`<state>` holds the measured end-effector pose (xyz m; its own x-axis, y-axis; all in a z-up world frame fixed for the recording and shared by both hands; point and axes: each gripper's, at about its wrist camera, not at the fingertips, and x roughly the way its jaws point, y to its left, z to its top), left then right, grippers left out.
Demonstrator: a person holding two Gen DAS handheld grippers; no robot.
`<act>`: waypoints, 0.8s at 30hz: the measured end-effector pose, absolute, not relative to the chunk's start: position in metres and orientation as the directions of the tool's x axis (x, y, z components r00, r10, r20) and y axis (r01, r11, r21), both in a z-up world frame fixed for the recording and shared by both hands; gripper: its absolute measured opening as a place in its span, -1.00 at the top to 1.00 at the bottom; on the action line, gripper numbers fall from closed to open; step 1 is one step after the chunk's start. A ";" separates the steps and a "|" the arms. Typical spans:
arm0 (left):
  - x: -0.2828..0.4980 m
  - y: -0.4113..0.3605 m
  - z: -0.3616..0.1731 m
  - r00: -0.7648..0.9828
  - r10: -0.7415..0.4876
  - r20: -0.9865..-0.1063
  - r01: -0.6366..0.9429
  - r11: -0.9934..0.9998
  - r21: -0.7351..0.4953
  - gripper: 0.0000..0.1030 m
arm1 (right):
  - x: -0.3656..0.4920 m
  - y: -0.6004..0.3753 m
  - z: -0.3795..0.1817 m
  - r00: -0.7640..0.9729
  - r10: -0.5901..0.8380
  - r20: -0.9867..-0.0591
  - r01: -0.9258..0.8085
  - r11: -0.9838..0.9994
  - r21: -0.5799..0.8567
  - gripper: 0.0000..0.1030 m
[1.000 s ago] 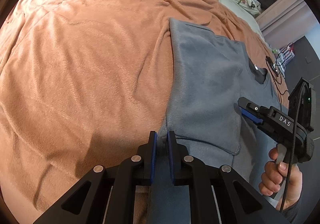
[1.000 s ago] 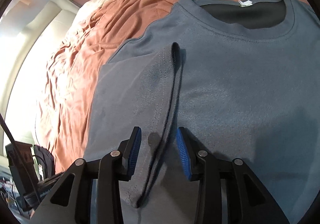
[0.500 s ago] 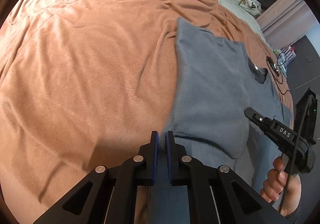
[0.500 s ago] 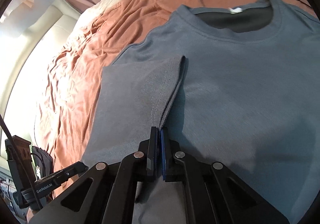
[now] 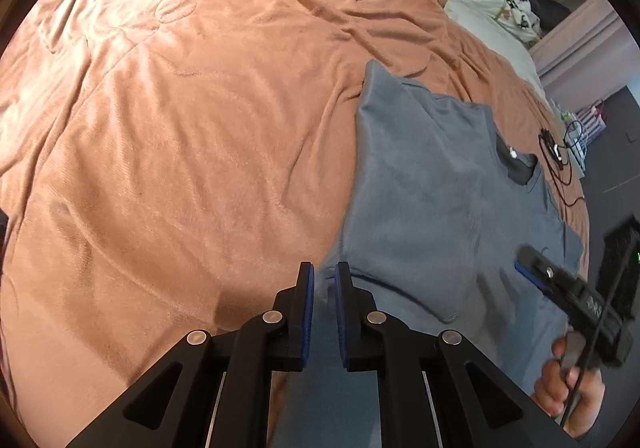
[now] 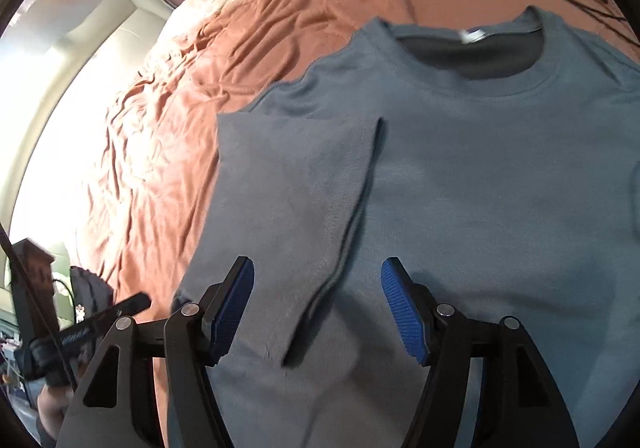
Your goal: Fold small clothes
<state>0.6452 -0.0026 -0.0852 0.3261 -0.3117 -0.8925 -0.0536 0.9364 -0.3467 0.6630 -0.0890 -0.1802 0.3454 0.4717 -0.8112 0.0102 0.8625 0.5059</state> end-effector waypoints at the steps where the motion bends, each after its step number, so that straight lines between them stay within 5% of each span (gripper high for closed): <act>1: 0.645 -0.006 -0.081 0.325 -0.322 -0.889 -0.052 0.933 -0.357 0.66 | 0.660 -0.096 -0.175 0.350 0.466 -0.813 0.012 0.865 0.501 -0.26; 5: 0.637 -0.018 -0.064 0.339 -0.304 -0.890 -0.024 0.943 -0.332 0.13 | 0.647 -0.118 -0.156 0.347 0.431 -0.833 0.008 0.887 0.463 -0.26; 15: 0.577 -0.045 -0.027 0.465 -0.327 -0.822 0.077 0.941 -0.331 0.01 | 0.568 -0.164 -0.100 0.478 0.380 -0.792 -0.044 0.911 0.410 -0.26; 17: 0.546 -0.050 -0.011 0.480 -0.336 -0.810 0.091 0.938 -0.335 -0.24 | 0.536 -0.177 -0.081 0.501 0.357 -0.788 -0.034 0.918 0.394 -0.26; 20: 0.507 -0.057 0.014 0.500 -0.328 -0.801 0.113 0.942 -0.315 -0.55 | 0.488 -0.195 -0.047 0.515 0.340 -0.787 -0.009 0.920 0.392 -0.59; 24: 0.462 -0.068 0.047 0.535 -0.346 -0.770 0.141 0.936 -0.323 -0.80 | 0.432 -0.213 0.003 0.557 0.279 -0.782 0.000 0.942 0.337 -0.72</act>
<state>0.4625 -0.0683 0.0471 0.5353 -0.3464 -0.7703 0.1415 0.9359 -0.3226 0.4321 -0.2130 0.0031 0.5573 0.2793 -0.7820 0.0003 0.9417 0.3365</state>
